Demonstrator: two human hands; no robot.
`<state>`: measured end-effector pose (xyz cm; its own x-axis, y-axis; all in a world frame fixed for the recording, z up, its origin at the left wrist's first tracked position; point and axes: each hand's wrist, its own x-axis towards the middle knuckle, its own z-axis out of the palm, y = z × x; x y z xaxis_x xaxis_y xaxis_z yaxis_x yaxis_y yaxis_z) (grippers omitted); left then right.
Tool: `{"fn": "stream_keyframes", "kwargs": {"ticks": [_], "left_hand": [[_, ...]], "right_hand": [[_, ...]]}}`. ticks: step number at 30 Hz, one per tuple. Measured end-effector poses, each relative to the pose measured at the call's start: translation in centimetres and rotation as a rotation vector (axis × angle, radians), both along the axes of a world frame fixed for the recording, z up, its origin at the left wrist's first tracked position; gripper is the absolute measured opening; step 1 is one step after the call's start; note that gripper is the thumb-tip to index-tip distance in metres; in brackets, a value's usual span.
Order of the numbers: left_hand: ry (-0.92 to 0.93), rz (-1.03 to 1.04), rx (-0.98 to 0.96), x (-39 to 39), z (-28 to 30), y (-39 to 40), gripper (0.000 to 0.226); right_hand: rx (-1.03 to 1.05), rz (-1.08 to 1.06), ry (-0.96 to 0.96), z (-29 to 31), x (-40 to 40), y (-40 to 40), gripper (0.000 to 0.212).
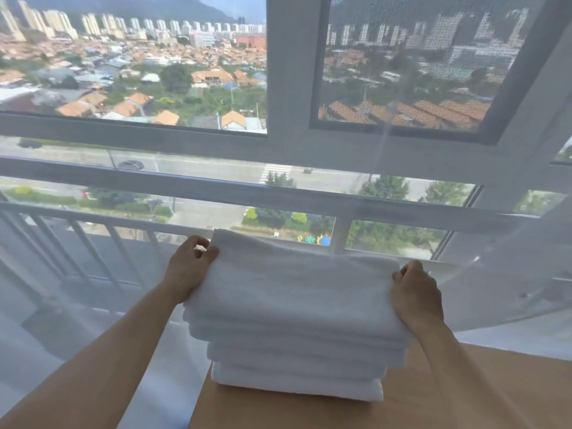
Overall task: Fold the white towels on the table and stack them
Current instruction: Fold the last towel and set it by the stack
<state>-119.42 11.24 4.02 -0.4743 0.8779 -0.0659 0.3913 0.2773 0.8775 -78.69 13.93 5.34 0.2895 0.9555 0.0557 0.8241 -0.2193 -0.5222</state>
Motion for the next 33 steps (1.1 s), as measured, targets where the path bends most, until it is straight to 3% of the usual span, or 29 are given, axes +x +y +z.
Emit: {"fn": "stream_keyframes", "kwargs": {"ticks": [4,6,8,10,12,15,19,21,25,33], "left_hand": [[0.268,0.036,-0.087,1.0,0.2,-0.4,0.031],[0.584,0.031,0.056,2.9,1.1,-1.1,0.041],[0.738,-0.176,0.255,6.6,2.0,-1.9,0.036],[0.673,-0.516,0.222,10.7,1.7,-2.2,0.039],[0.721,-0.679,0.019,13.2,0.2,-1.9,0.048],[0.876,-0.597,-0.234,10.8,-1.6,-1.5,0.059],[0.9,-0.4,-0.382,7.4,-1.6,-2.0,0.066],[0.856,-0.456,-0.346,10.1,-0.8,-1.6,0.063],[0.837,-0.691,-0.177,15.9,-1.3,-1.7,0.054],[0.88,-0.351,-0.468,9.9,-1.9,-2.8,0.058]], "right_hand": [[-0.122,-0.001,-0.139,0.2,-1.2,-0.9,0.026],[0.052,0.079,-0.293,0.3,-2.1,-1.4,0.033],[0.232,0.285,-0.274,0.5,-4.3,-1.8,0.035],[0.175,0.522,-0.175,0.3,-6.9,-2.1,0.042],[-0.031,0.662,-0.198,-1.0,-8.5,-2.3,0.053],[-0.238,0.595,-0.241,-2.5,-6.3,-1.6,0.061],[-0.281,0.434,-0.324,-2.0,-3.5,-0.9,0.059],[-0.234,0.383,-0.35,-1.3,-5.0,-1.2,0.059],[-0.144,0.568,-0.261,-2.0,-7.4,-2.9,0.058],[-0.274,0.49,-0.238,-3.1,-0.4,-2.5,0.057]]}}
